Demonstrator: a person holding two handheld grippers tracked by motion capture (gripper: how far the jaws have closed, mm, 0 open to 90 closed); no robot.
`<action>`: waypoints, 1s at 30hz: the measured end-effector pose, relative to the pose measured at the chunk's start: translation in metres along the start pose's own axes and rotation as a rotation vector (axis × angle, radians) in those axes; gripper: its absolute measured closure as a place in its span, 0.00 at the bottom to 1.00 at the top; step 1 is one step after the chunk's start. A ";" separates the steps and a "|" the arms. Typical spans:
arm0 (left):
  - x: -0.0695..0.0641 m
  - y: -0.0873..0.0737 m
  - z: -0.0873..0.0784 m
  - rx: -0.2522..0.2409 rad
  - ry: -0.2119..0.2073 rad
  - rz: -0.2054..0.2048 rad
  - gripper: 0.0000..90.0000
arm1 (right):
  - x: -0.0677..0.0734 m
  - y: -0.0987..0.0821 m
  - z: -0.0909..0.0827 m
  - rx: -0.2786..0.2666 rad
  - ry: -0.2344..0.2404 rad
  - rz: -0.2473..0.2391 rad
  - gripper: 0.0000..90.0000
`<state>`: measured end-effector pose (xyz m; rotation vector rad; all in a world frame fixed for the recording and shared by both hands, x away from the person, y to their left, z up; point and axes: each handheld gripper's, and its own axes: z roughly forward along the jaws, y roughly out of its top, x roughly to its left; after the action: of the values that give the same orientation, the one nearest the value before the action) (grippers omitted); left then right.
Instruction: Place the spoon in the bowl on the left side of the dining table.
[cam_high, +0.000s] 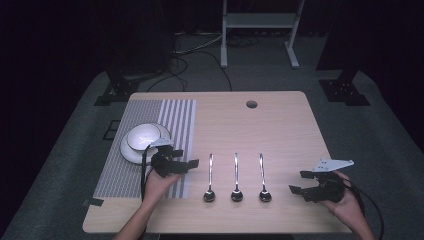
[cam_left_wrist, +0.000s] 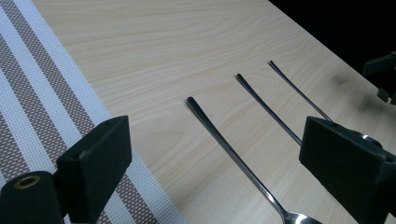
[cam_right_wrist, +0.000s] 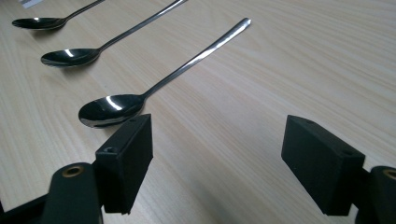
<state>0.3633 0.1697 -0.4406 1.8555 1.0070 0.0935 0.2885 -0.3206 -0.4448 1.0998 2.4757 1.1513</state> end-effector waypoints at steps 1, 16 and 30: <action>0.000 0.000 0.000 0.002 -0.001 -0.003 0.09 | 0.001 0.002 0.001 0.009 0.007 -0.005 0.26; 0.002 0.000 0.001 0.012 0.004 0.004 0.09 | 0.015 0.031 0.012 0.059 0.043 -0.095 0.26; 0.001 -0.001 0.002 0.010 0.011 0.011 0.09 | 0.026 0.054 0.025 0.074 0.078 -0.159 0.27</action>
<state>0.3645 0.1693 -0.4430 1.8716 1.0059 0.1054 0.3108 -0.2653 -0.4194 0.8725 2.6302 1.0835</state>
